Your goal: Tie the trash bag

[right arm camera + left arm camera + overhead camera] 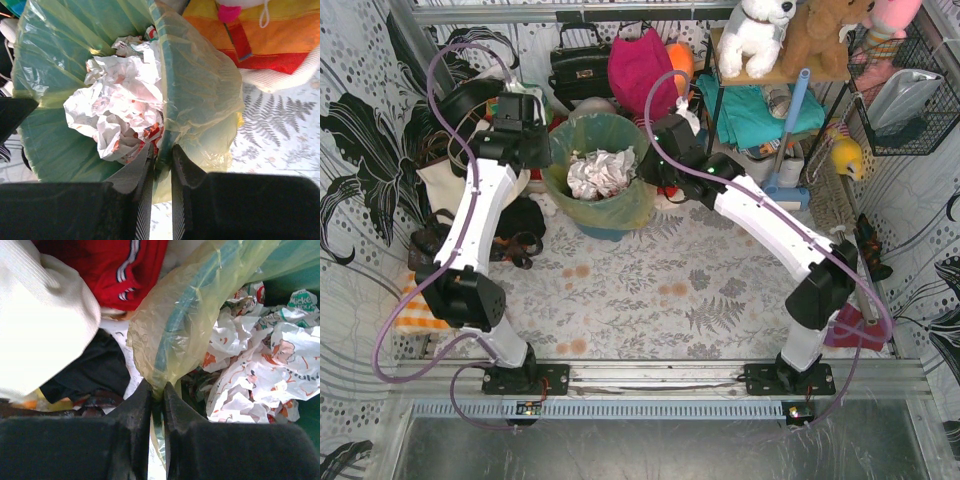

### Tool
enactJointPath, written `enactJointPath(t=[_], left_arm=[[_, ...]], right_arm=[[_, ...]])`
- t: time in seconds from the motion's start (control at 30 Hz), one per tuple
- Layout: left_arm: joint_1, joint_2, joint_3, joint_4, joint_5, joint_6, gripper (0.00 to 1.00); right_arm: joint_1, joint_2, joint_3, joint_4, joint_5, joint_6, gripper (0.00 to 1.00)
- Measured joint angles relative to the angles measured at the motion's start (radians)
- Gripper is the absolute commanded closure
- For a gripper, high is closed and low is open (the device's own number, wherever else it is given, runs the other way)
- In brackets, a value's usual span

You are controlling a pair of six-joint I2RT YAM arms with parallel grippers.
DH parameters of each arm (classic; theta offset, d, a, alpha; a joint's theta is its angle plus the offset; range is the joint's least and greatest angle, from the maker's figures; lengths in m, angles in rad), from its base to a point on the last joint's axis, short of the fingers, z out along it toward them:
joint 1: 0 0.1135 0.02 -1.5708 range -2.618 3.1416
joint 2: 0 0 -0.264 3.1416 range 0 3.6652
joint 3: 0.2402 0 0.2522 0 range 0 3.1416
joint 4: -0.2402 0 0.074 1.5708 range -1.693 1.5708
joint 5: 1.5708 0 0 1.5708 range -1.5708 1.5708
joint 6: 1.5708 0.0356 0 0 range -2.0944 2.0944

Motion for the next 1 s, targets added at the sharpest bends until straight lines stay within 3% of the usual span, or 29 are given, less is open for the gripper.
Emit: enactJointPath(t=[0.7, 1.0], left_arm=[[-0.38, -0.311, -0.207, -0.18, 0.028, -0.219, 1.0], [-0.517, -0.413, -0.291, -0.257, 0.032, -0.361, 1.0]], right_arm=[[-0.004, -0.556, -0.35, -0.238, -0.056, -0.201, 1.0], [-0.003, -0.66, -0.395, -0.38, -0.16, -0.215, 1.0]])
